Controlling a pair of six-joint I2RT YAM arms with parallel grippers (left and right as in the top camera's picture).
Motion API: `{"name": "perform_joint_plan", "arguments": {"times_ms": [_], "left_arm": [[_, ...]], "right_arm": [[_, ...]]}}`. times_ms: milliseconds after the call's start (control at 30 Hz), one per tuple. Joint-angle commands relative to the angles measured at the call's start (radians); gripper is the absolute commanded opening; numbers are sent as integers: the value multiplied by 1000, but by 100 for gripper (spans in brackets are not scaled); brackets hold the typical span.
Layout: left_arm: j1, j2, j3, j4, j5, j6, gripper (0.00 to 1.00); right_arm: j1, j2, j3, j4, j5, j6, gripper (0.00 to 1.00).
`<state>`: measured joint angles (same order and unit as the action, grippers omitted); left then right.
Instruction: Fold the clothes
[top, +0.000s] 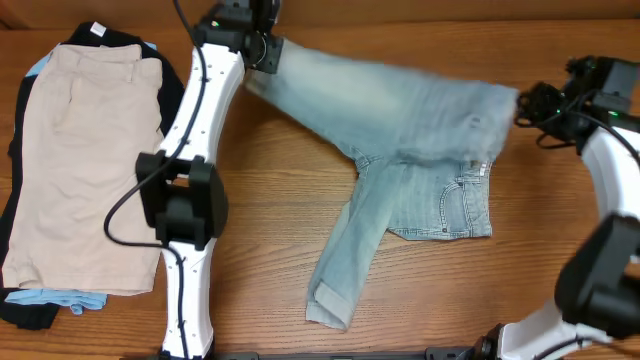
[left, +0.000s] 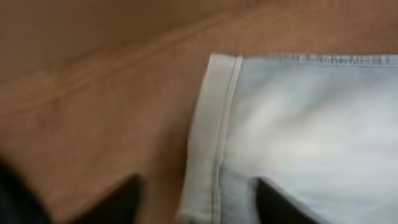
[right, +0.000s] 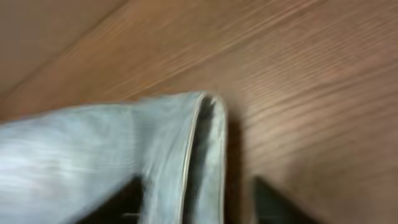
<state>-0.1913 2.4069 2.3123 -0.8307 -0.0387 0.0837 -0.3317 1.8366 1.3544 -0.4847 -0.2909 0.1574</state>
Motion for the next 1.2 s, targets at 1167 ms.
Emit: {"name": "perform_joint_plan", "arguments": {"times_ms": [1167], "left_arm": [[-292, -401, -409, -752, 296, -9, 93]], "right_arm": [[-6, -680, 122, -833, -39, -29, 99]]}}
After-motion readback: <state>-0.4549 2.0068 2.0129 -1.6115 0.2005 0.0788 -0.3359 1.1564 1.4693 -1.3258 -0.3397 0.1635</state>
